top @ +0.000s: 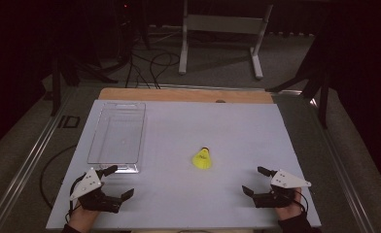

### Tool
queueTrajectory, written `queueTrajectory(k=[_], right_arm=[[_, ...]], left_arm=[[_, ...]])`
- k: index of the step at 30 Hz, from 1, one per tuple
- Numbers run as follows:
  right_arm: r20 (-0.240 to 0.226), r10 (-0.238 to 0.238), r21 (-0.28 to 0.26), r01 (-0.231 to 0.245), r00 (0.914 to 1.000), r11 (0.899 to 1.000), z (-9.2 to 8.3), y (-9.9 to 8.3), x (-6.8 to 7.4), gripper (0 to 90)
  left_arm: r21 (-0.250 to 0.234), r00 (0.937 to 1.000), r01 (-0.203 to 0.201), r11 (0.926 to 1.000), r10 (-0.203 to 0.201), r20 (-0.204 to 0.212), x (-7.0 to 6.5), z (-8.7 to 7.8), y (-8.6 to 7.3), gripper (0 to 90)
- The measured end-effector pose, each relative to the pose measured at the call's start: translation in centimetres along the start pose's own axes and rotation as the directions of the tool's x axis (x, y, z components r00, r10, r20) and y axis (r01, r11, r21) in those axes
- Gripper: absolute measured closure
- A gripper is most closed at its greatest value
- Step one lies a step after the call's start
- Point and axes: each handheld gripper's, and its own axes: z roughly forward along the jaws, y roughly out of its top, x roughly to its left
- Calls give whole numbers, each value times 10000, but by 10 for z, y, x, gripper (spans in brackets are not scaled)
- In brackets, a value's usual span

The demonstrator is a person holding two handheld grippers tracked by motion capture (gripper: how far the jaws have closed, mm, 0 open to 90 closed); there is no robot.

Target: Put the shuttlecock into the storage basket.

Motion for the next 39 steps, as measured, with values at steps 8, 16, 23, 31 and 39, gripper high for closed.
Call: queueTrajectory(k=[8, 16, 23, 31, 39], right_arm=[[77, 70, -57, -69, 9999, 10000, -2, 1, -1, 92], [135, 46, -144, -44, 9999, 9999, -4, 2, 0, 91], [143, 137, -203, -134, 9998, 9997, -5, 3, 0, 92], [-46, 226, -76, -227, 9997, 9997, -2, 3, 2, 92], [-89, 235, -92, -236, 9997, 9997, -3, 5, 4, 92]], left_arm=[[16, 9999, 148, 9999, -148, -7, 0, -1, 1, 0], [38, 9999, 67, 10000, -68, 148, -3, -1, 6, 0], [832, 9992, 230, 9963, -255, 296, -5, -2, 19, 0], [2157, 9976, -389, 9757, 254, 648, -9, 1, 34, 0], [3057, 9932, -929, 9476, 665, 957, -14, 5, 43, 0]])
